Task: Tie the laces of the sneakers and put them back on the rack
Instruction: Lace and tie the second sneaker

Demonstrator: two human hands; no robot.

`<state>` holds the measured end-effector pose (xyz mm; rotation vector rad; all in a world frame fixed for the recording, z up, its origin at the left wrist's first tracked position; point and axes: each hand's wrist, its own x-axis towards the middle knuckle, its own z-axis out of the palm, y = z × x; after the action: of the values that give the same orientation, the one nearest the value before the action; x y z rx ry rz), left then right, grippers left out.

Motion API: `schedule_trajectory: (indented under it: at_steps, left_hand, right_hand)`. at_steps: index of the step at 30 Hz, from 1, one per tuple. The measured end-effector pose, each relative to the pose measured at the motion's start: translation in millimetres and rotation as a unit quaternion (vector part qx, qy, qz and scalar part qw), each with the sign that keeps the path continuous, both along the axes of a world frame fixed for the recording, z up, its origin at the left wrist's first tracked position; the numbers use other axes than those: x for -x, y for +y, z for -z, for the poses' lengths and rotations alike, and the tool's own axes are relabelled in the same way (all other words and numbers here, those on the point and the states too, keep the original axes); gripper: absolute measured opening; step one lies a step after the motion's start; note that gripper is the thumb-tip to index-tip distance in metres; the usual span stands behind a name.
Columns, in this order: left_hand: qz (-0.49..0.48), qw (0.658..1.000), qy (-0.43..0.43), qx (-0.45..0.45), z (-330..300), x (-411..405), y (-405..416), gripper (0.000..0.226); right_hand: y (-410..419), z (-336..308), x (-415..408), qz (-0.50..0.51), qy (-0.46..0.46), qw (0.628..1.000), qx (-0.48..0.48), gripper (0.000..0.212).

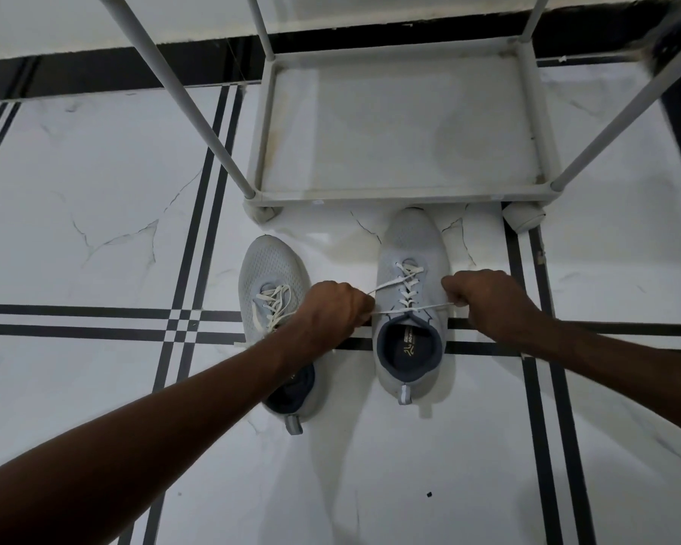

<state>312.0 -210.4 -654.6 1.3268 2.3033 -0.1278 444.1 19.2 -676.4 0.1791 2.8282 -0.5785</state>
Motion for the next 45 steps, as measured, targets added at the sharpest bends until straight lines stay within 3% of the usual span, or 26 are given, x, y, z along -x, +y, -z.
schedule_trajectory:
  at_steps: [4,6,8,11,16,20,23,25,29,32,35,38,45]
  left_hand:
    - [-0.035,0.999,-0.021,-0.028,3,5,-2,0.013]
    - [-0.106,0.987,-0.097,-0.071,4,8,-7,0.013]
    - [-0.203,0.943,-0.233,-0.121,0,15,-13,0.011]
    - [-0.287,0.868,-0.376,-0.148,-11,28,-26,0.012]
    - [-0.318,0.769,-0.512,-0.211,-29,32,-27,0.010]
    - [-0.280,0.725,-0.586,-0.230,-25,30,-4,0.011]
    - [-0.313,0.706,-0.587,-0.243,-15,20,16,0.011]
    - [-0.376,0.700,-0.548,-0.260,-10,14,27,0.015]
    - [-0.428,0.729,-0.462,-0.269,1,7,38,0.021]
    - [-0.410,0.719,-0.495,-0.265,6,10,40,0.016]
    - [-0.377,0.711,-0.536,-0.254,9,16,36,0.026]
    - [-0.387,0.709,-0.531,-0.255,11,14,37,0.023]
    - [-0.446,0.698,-0.516,-0.219,19,6,39,0.019]
  right_hand:
    - [0,-3,4,0.015,-0.020,1.000,0.012,0.036]
    - [5,-9,6,0.021,-0.042,0.998,0.032,0.038]
    - [13,-21,10,0.035,-0.078,0.994,0.071,0.037]
    - [24,-49,13,0.066,-0.125,0.969,0.201,0.022]
    - [19,-65,10,0.056,-0.132,0.921,0.362,0.006]
    - [1,-52,12,0.137,-0.100,0.840,0.515,0.019]
    - [-13,-44,14,0.203,-0.076,0.803,0.555,0.025]
    - [-22,-40,15,0.225,-0.059,0.812,0.535,0.017]
    - [-32,-35,16,0.256,-0.035,0.826,0.501,0.009]
    - [-35,-36,18,0.227,-0.023,0.856,0.464,0.011]
    - [-37,-38,20,0.206,-0.006,0.879,0.430,0.022]
    - [-44,-37,20,0.174,0.010,0.907,0.384,0.027]
    - [-50,-34,19,0.173,0.035,0.912,0.372,0.027]
